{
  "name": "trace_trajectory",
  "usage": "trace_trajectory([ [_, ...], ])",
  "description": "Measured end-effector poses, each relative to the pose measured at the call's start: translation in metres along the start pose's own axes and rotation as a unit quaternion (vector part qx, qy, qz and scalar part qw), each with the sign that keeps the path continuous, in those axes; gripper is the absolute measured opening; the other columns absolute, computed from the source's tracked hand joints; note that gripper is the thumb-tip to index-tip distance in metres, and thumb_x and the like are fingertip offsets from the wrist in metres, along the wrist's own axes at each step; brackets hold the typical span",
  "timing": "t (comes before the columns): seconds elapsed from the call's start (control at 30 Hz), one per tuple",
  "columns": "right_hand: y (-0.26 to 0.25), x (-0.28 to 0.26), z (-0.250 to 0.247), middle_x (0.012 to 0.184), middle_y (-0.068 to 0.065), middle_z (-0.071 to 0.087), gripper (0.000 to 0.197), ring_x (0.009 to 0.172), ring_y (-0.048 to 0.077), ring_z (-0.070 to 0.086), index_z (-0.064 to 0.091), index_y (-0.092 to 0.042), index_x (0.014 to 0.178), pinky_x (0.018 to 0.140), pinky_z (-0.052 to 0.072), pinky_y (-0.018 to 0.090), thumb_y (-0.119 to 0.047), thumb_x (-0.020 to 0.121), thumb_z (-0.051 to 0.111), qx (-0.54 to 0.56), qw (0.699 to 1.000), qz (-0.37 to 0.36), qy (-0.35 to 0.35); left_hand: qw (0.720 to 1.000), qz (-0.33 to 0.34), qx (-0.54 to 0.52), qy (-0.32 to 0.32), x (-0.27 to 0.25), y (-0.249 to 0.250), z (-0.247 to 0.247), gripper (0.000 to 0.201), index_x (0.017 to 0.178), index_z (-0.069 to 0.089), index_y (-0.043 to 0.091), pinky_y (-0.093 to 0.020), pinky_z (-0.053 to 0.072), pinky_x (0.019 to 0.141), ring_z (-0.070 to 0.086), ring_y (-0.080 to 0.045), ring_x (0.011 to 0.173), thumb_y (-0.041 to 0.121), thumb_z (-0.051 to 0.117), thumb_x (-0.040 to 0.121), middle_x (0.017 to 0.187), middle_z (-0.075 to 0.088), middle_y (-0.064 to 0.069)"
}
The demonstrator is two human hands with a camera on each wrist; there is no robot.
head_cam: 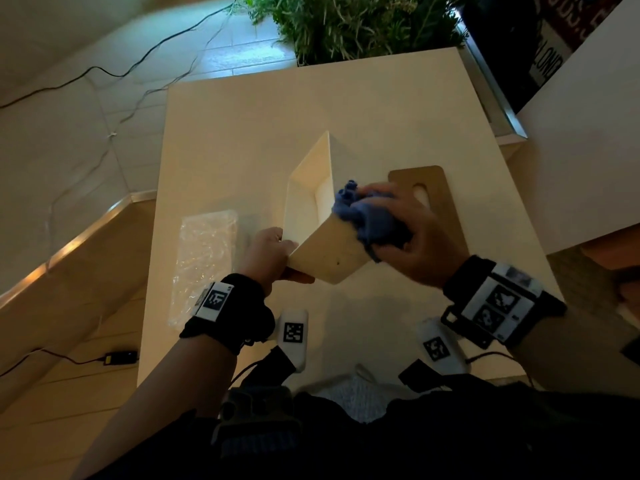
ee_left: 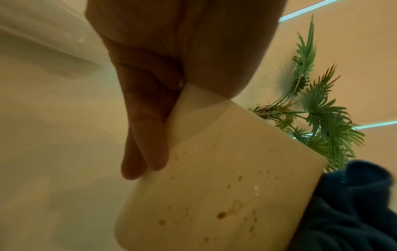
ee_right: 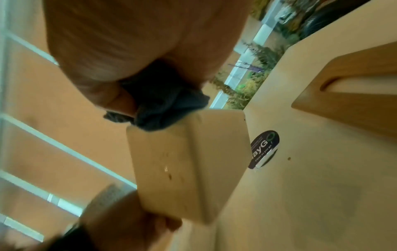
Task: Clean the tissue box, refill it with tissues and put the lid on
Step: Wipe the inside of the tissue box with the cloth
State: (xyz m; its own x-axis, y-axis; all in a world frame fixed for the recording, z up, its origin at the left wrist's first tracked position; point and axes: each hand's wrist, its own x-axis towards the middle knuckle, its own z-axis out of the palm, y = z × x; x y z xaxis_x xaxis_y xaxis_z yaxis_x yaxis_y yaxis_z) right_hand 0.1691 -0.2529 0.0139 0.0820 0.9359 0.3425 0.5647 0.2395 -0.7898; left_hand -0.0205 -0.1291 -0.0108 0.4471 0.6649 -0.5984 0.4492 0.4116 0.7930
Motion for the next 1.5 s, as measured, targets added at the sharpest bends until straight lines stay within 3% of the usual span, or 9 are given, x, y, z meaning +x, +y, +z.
trace_trajectory([
  [0.13,0.009,-0.013,0.03,0.125,0.009,0.046,0.021,0.127,0.033,0.039,0.061,-0.01,0.11,0.113,0.031,0.046,-0.015,0.09,0.059,-0.223,0.958,-0.177,0.033,1.0,-0.011,0.009,-0.009,0.0,0.009,0.007,0.016,0.076,0.057,-0.006,-0.02,0.046,0.035,0.059,-0.021,0.035,-0.01,0.044,0.083,0.057,0.06,-0.02],
  [0.4,0.028,-0.041,0.051,0.126,0.002,0.047,0.021,0.125,0.028,0.043,0.066,-0.016,0.113,0.116,0.027,0.045,-0.014,0.093,0.058,-0.316,0.895,-0.303,-0.089,0.997,0.001,0.073,-0.012,0.004,0.007,0.003,0.019,0.06,0.048,0.003,-0.017,0.028,0.032,0.04,-0.018,0.032,-0.009,0.046,0.075,0.036,0.046,-0.005],
  [0.67,0.012,-0.026,0.06,0.123,0.002,0.05,0.022,0.123,0.029,0.043,0.065,-0.015,0.112,0.113,0.03,0.049,-0.017,0.091,0.062,-0.3,0.93,-0.21,0.027,0.998,0.004,0.061,0.002,0.007,0.014,0.006,0.024,0.062,0.042,0.006,-0.018,0.028,0.034,0.04,-0.017,0.031,-0.011,0.046,0.078,0.041,0.041,-0.006],
  [0.8,0.007,-0.027,0.067,0.117,0.006,0.067,0.018,0.123,0.028,0.046,0.07,-0.015,0.107,0.111,0.035,0.048,-0.016,0.091,0.062,-0.291,0.917,-0.264,-0.065,0.996,0.004,0.085,-0.01,0.006,0.007,-0.001,0.026,0.057,0.042,0.006,-0.019,0.026,0.036,0.035,-0.017,0.035,-0.011,0.047,0.075,0.045,0.036,-0.007],
  [0.9,0.019,-0.031,0.029,0.121,0.008,0.064,0.024,0.125,0.03,0.044,0.068,-0.012,0.111,0.112,0.034,0.048,-0.012,0.087,0.065,-0.274,0.918,-0.27,-0.1,0.999,-0.001,0.047,-0.026,0.002,0.002,-0.009,0.008,0.074,0.051,0.003,-0.013,0.026,0.033,0.041,-0.011,0.03,-0.004,0.051,0.07,0.047,0.042,-0.007],
  [1.03,0.02,-0.031,-0.012,0.132,0.014,0.048,0.041,0.134,0.035,0.037,0.06,-0.003,0.119,0.114,0.032,0.04,-0.006,0.08,0.071,-0.11,0.987,-0.105,-0.053,0.998,0.016,0.049,-0.034,0.001,-0.003,-0.014,0.015,0.083,0.056,0.002,-0.015,0.026,0.034,0.04,-0.01,0.032,0.005,0.052,0.068,0.047,0.043,-0.003],
  [1.2,0.014,-0.011,-0.023,0.141,0.014,0.041,0.052,0.136,0.013,0.035,0.047,-0.002,0.13,0.113,0.03,0.026,-0.013,0.082,0.062,-0.044,0.998,-0.024,-0.042,0.988,0.048,0.104,-0.104,-0.002,-0.001,-0.013,0.013,0.095,0.064,0.01,-0.016,0.025,0.035,0.038,-0.012,0.035,0.009,0.053,0.089,0.054,0.051,-0.001],
  [1.33,0.029,0.004,-0.034,0.142,0.02,0.043,0.054,0.13,0.011,0.039,0.045,-0.002,0.133,0.112,0.031,0.021,-0.013,0.081,0.057,-0.06,0.994,0.071,0.058,0.982,0.045,0.134,-0.122,0.001,-0.002,-0.016,0.019,0.108,0.062,0.011,-0.017,0.025,0.036,0.036,-0.011,0.035,0.01,0.051,0.092,0.067,0.051,-0.009],
  [1.5,0.012,-0.008,-0.011,0.138,0.019,0.041,0.048,0.135,0.029,0.036,0.05,0.005,0.127,0.115,0.031,0.038,-0.006,0.082,0.065,-0.078,0.994,-0.073,-0.034,0.987,0.047,0.127,-0.087,0.011,-0.003,-0.018,0.014,0.093,0.063,0.019,-0.017,0.025,0.035,0.035,-0.012,0.035,0.011,0.051,0.092,0.062,0.047,-0.006],
])
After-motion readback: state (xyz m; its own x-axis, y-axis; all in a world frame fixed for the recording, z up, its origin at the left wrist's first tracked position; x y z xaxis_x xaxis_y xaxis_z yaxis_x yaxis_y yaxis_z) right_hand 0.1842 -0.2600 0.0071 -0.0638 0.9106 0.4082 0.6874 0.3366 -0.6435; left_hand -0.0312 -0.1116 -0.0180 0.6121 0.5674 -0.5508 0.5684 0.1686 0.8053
